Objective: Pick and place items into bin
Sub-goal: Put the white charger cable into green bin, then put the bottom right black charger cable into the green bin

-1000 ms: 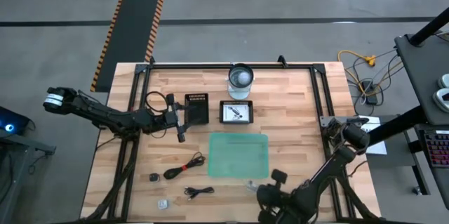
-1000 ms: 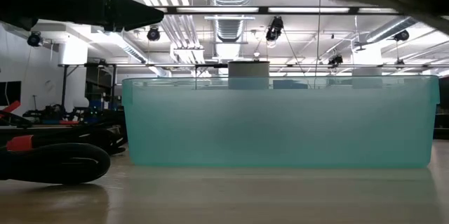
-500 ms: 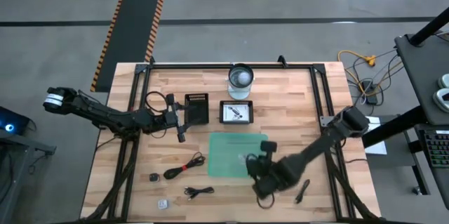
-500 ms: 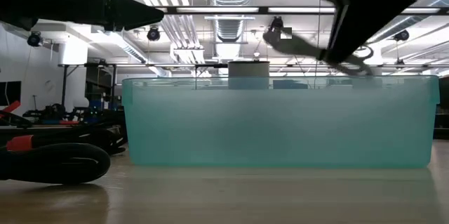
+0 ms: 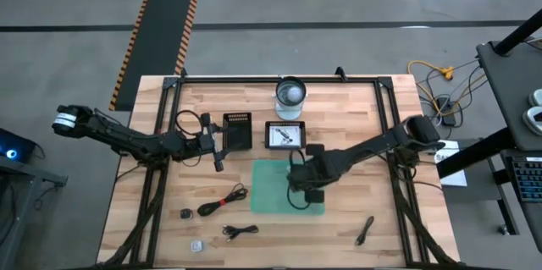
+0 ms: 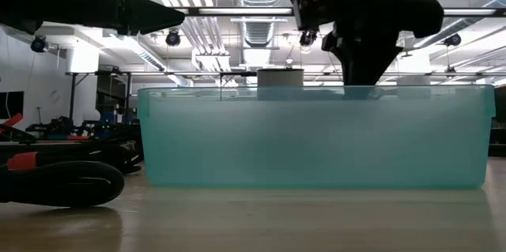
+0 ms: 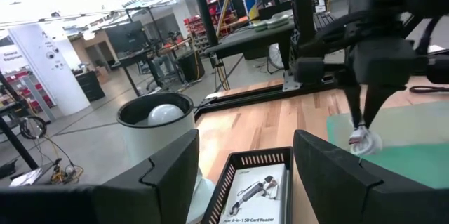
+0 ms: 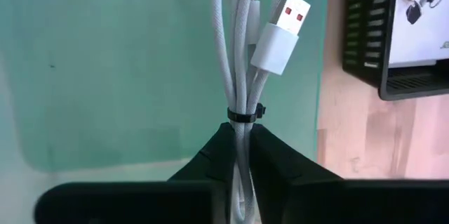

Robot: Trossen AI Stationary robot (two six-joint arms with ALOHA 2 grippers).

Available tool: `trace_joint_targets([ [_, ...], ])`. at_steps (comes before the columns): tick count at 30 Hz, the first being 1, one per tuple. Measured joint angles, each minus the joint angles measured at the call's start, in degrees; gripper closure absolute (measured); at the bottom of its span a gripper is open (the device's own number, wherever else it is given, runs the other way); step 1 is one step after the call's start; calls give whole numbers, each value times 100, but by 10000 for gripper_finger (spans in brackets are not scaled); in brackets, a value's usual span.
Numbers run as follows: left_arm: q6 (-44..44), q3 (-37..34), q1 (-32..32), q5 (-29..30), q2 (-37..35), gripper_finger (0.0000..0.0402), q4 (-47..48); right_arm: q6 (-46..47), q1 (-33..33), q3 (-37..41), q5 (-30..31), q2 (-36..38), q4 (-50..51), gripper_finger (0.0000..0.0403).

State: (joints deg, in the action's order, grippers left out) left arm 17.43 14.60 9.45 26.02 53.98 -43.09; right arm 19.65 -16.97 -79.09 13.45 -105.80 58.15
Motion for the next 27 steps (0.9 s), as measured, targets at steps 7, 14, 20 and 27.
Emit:
trace_joint_targets([
  [7,-20,0,0,0,0,187,2,-36,129,-9,-55,0,-7,312],
  [14,-28,-1,0,0,0,187,4,408,124,-11,-245,104,328,276],
  [20,-26,-1,0,0,0,187,4,1188,85,-17,-1307,422,641,274],
  [27,-24,1,0,0,0,187,7,1928,-461,-2,-2436,680,654,282],
])
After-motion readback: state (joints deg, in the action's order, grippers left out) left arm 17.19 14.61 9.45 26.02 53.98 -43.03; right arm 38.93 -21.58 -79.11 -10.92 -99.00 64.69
